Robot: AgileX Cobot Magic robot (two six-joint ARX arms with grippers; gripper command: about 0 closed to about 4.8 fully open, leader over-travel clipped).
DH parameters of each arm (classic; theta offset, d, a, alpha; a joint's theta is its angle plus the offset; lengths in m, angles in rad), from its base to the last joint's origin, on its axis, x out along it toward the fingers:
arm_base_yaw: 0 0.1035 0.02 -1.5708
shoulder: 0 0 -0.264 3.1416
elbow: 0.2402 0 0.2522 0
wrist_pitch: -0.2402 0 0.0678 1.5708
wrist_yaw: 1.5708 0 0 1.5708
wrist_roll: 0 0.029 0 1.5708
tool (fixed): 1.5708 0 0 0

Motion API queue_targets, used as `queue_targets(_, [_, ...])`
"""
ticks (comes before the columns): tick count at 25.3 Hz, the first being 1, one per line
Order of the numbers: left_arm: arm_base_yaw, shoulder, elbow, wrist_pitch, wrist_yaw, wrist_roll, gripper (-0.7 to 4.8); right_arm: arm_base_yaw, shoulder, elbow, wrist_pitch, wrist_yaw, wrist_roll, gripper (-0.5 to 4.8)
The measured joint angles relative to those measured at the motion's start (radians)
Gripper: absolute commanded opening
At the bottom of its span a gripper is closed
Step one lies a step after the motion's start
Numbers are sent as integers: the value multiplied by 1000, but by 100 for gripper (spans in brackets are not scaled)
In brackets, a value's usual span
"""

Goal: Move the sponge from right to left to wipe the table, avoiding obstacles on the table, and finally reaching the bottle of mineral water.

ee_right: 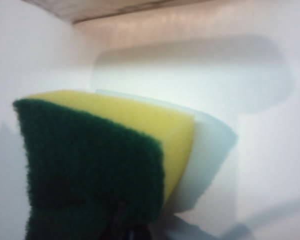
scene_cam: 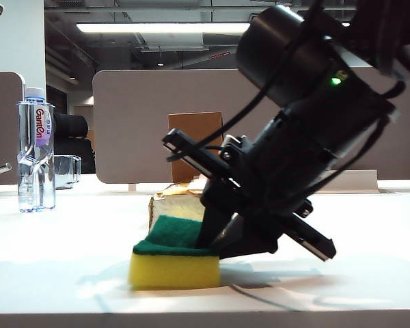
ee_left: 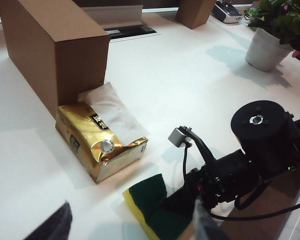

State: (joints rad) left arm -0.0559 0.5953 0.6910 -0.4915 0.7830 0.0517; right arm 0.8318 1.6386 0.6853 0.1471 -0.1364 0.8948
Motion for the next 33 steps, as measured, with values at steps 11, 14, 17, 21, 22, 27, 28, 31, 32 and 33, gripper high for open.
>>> queue_targets(11, [0, -3, 0, 0, 0, 0, 313, 0, 21, 42, -33, -7, 2, 66])
queue_targets(14, [0, -6, 0, 0, 0, 0, 313, 0, 21, 45, -28, -16, 2, 112])
queue_targets(17, [0, -8, 0, 0, 0, 0, 313, 0, 18, 45, -23, -21, 2, 122])
queue_targets(21, [0, -8, 0, -14, 0, 0, 313, -1, 17, 45, -24, -21, 2, 150])
queue_targets(22, [0, -8, 0, -18, 0, 0, 313, -2, 17, 45, -24, -21, 2, 176])
queue_targets(27, [0, -8, 0, -29, 0, 0, 313, -10, -10, 41, -53, -21, 1, 227])
queue_targets(28, [0, -8, 0, -29, 0, 0, 313, -13, -18, 40, -60, -19, 1, 236])
queue_targets(31, [0, -8, 0, -29, 0, 0, 313, -27, -66, 38, -123, 14, -11, 248])
queue_targets(32, [0, -8, 0, -29, 0, 0, 313, -29, -76, 37, -129, 22, -18, 249])
queue_targets(33, [0, -8, 0, -29, 0, 0, 313, -32, -85, 37, -131, 25, -24, 251])
